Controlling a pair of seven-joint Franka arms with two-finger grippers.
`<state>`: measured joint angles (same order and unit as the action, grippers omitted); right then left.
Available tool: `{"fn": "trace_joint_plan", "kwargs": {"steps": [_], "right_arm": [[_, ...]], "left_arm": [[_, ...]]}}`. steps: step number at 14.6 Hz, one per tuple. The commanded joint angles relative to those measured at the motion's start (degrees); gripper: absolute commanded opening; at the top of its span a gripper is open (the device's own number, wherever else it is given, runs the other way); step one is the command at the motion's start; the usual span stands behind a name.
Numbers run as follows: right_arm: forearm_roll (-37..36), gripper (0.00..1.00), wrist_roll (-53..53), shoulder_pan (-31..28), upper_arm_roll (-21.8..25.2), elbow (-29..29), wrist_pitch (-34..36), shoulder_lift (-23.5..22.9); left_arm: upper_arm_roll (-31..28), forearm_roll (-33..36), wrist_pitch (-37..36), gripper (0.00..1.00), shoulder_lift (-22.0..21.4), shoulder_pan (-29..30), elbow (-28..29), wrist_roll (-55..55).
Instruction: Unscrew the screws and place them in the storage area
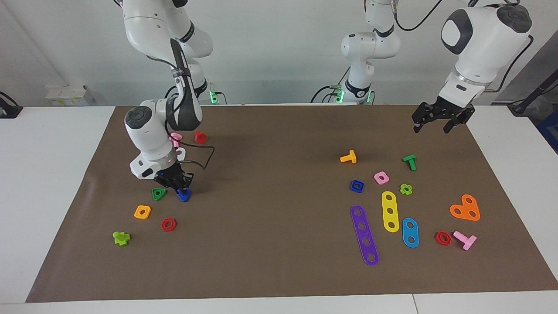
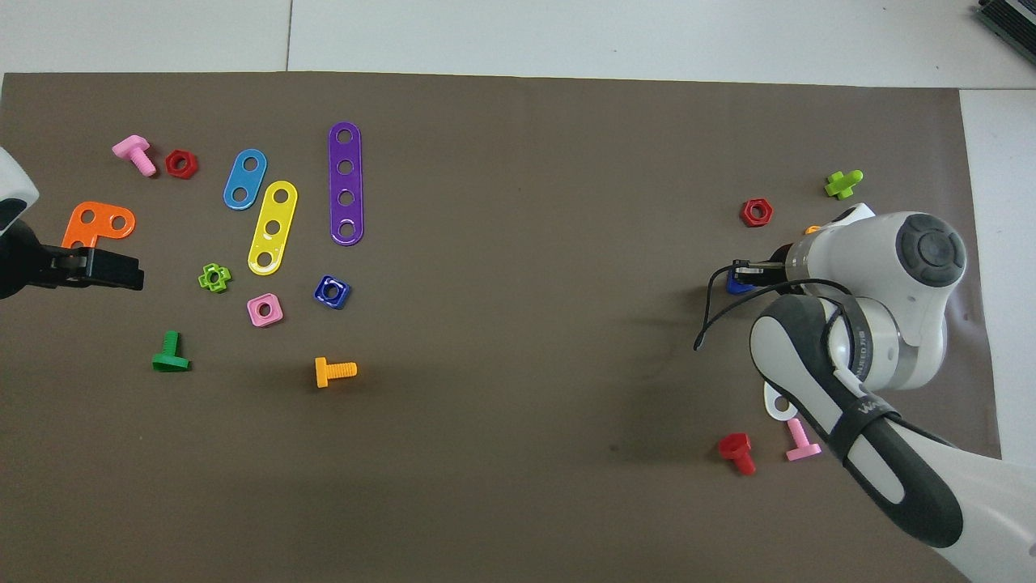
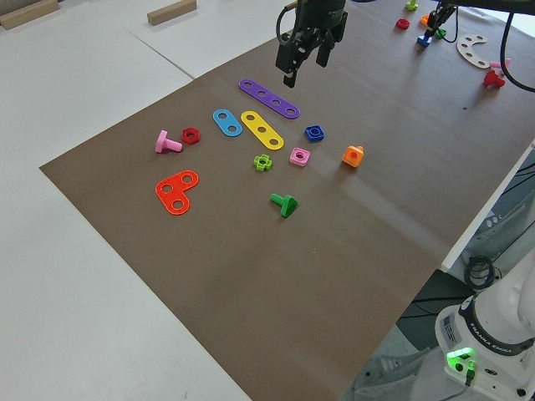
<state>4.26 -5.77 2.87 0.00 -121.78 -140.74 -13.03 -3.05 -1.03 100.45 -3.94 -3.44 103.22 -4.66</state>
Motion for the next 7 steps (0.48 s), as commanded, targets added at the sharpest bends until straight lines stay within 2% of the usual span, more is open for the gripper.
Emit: {"fn": "trace_joint_plan", "kwargs": {"steps": [1,3,7], "right_arm": [[1.8,1.00,1.5,-0.8,-0.7,-1.4,-0.9,1.9],[1.7,1.00,-0.6,-0.4,-0.6,1.3,1.5,3.6],[-1.2,1.00,-6.8,-0.5,-0.1,12.8,17.0,6.9]], "left_arm": [[0.0,-0.8,1.1,1.00,-1.9,0.4,2.1,-0.8],[0.0,-0.8,1.1,1.00,-1.8,0.3,2.1,-0.8],[0.0,-0.8,1.1,1.00,-1.9,0.4,2.1,-0.8]]}}
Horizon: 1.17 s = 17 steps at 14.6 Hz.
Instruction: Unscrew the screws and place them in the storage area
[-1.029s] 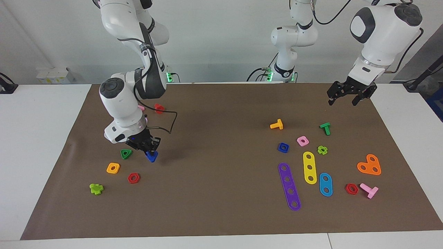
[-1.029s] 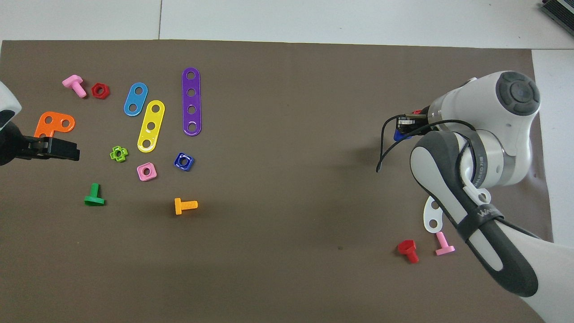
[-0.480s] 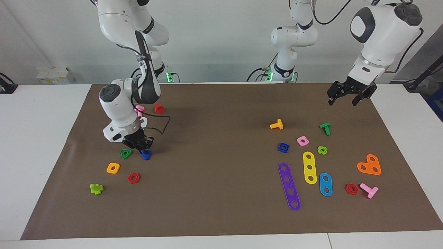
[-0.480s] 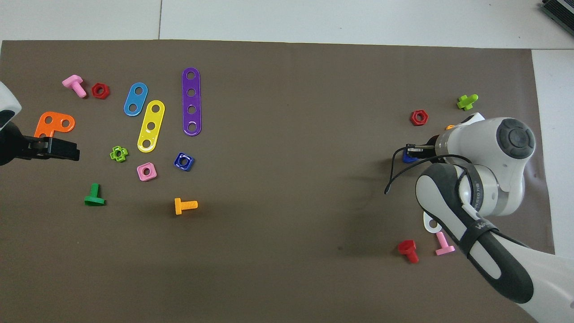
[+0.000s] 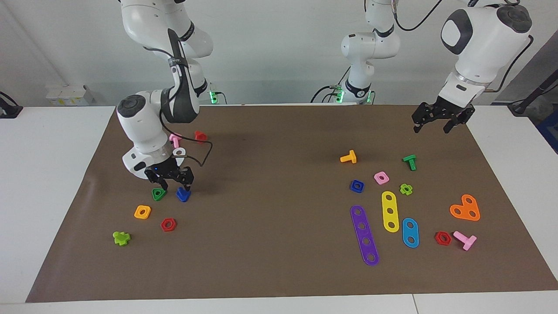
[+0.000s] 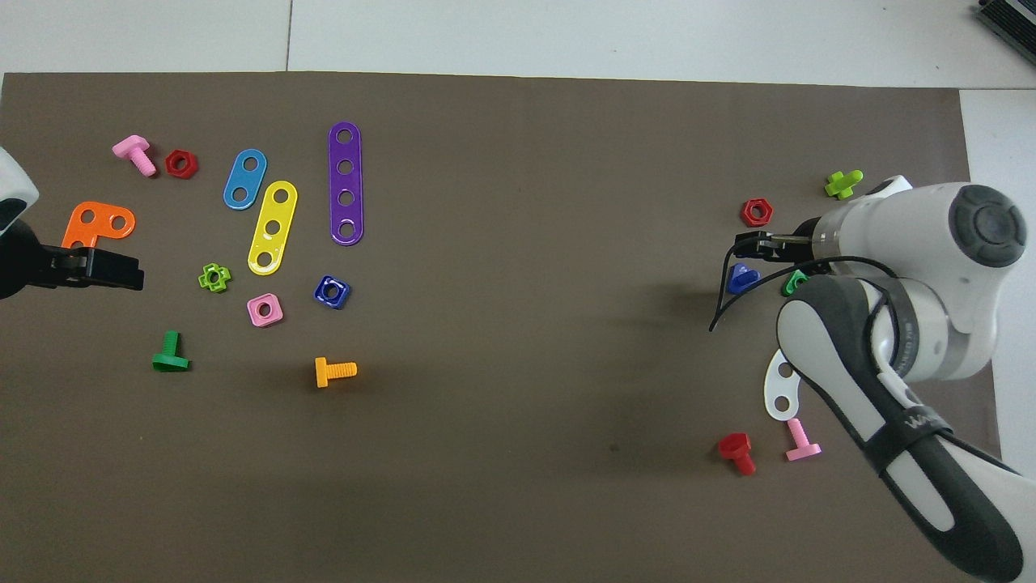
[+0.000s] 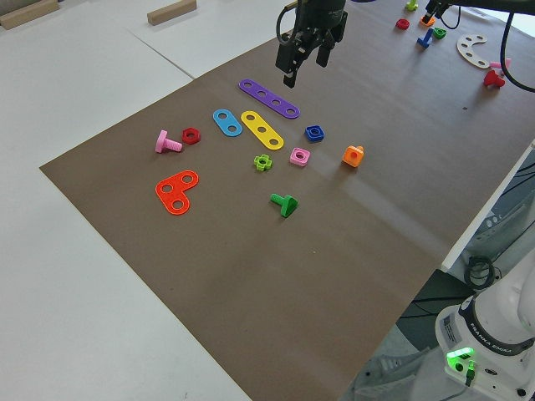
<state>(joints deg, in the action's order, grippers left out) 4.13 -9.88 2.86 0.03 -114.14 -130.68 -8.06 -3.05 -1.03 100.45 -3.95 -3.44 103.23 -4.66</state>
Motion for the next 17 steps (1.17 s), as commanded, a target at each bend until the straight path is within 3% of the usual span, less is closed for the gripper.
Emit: {"fn": "trace_joint_plan", "kwargs": {"steps": [1,4,8,14,17], "right_arm": [[-3.3,1.00,-3.5,-0.5,-0.1,7.4,10.5,3.2],[-4.9,1.00,-3.7,-1.1,-0.1,14.2,22.4,6.4],[-4.9,1.00,-3.7,-1.7,0.3,25.0,37.8,6.8],[-4.7,1.00,-2.4,-2.2,0.8,22.7,38.8,8.6],[-5.3,1.00,3.4,-3.2,0.9,23.2,39.1,8.2]], "left_arm": [[0.0,-0.8,1.1,1.00,-1.9,0.4,2.1,-0.8],[0.0,-0.8,1.1,1.00,-1.9,0.4,2.1,-0.8],[0.0,-0.8,1.1,1.00,-1.9,0.4,2.1,-0.8],[0.0,-0.8,1.1,1.00,-1.9,0.4,2.1,-0.8],[0.0,-0.8,1.1,1.00,-1.9,0.4,2.1,-0.8]]}}
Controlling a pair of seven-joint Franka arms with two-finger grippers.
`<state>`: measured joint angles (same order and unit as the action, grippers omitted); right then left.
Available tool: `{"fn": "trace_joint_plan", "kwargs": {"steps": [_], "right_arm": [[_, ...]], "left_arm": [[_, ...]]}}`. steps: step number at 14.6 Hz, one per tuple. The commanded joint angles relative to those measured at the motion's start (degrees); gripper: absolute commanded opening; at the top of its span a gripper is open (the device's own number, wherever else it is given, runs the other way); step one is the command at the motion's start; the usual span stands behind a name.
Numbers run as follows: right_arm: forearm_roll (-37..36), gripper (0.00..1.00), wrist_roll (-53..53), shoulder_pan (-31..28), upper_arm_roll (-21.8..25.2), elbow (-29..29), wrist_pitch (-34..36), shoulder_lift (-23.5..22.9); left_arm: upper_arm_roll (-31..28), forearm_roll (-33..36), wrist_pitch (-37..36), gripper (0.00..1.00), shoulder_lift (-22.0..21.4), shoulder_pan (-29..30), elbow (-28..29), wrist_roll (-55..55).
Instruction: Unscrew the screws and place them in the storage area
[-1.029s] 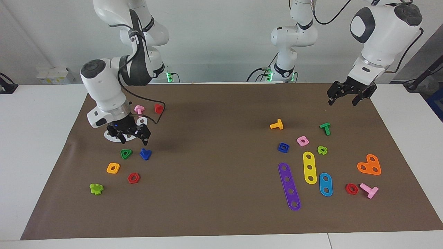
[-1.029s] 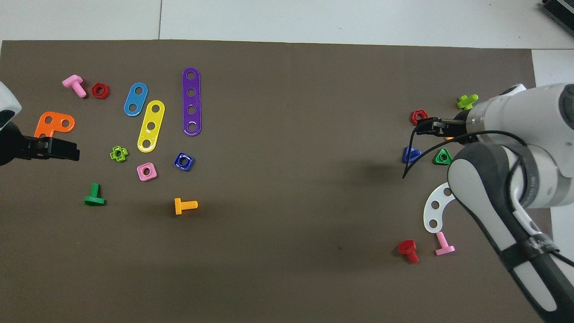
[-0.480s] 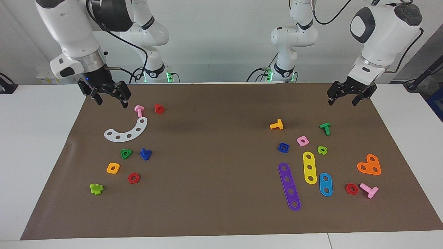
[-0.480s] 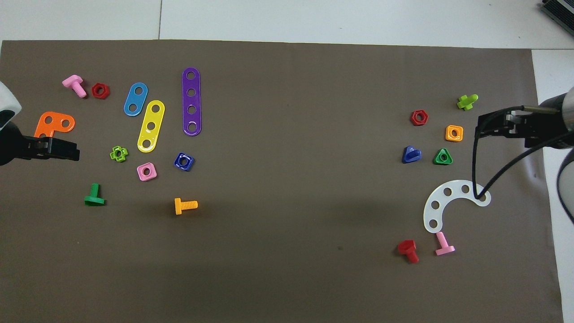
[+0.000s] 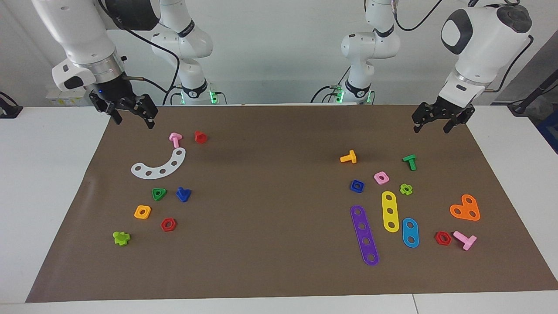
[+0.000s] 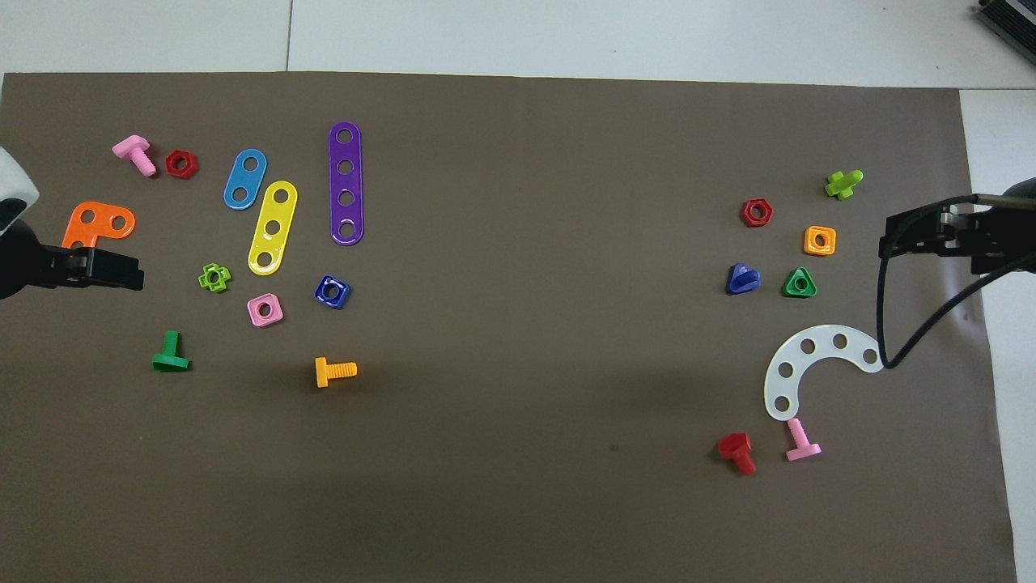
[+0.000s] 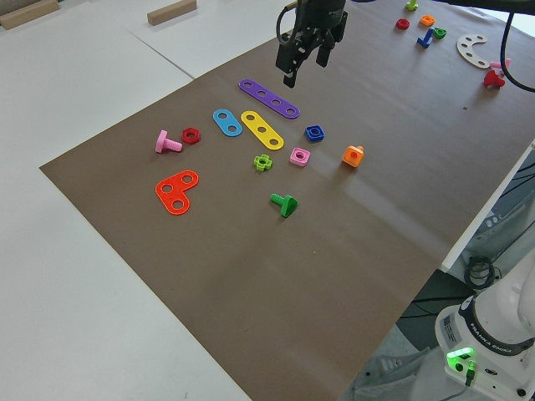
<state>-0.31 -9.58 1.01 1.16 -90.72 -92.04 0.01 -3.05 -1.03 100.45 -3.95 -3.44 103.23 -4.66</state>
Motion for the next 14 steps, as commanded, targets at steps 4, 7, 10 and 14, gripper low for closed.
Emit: {"fn": "trace_joint_plan", "kwargs": {"steps": [4,7,10,14], "right_arm": [[-0.6,1.00,3.5,-2.6,-0.3,-0.5,1.9,0.3],[0.2,1.00,3.3,-2.5,-0.4,-0.7,1.6,0.5],[0.3,1.00,2.6,-2.0,-0.5,-0.7,1.1,0.4],[0.2,1.00,2.6,-2.1,-0.5,-0.8,1.1,0.5]], "left_arm": [[0.0,-0.8,1.1,1.00,-1.9,0.3,2.1,-0.8],[0.0,-0.8,1.1,1.00,-1.9,0.3,2.1,-0.8],[0.0,-0.8,1.1,1.00,-1.9,0.3,2.1,-0.8],[0.0,-0.8,1.1,1.00,-1.9,0.4,2.1,-0.8]]}}
